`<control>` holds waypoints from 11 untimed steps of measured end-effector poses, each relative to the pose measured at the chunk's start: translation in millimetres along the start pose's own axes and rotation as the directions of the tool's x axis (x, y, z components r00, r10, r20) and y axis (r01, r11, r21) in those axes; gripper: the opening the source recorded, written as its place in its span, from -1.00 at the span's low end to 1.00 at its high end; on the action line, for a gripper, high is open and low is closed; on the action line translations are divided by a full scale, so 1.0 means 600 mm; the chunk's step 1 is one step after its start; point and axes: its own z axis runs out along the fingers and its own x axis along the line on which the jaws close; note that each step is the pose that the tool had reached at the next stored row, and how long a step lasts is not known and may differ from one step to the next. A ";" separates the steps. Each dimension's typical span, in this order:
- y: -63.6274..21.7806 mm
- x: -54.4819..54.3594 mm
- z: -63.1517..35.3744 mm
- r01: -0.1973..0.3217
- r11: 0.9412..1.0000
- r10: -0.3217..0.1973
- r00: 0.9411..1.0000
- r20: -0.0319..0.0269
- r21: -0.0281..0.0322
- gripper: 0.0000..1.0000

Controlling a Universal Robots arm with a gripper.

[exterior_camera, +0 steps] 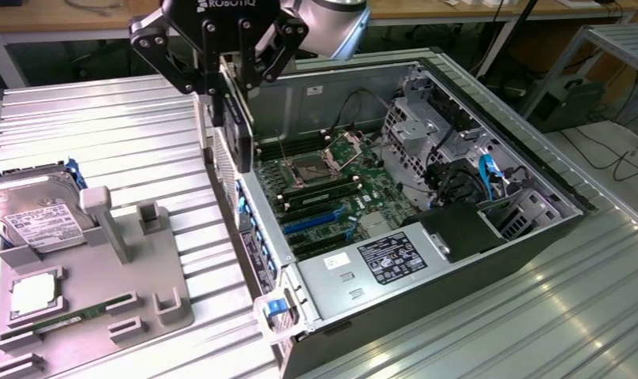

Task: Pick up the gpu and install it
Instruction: 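Pick up the gpu and move the gpu toward the slot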

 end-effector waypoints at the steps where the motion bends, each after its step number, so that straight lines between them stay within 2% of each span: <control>1: 0.000 -0.003 0.000 0.000 1.000 0.000 1.000 0.000 0.000 -0.44; 11: 0.000 -0.031 0.001 0.000 1.000 0.000 1.000 0.000 0.000 -0.44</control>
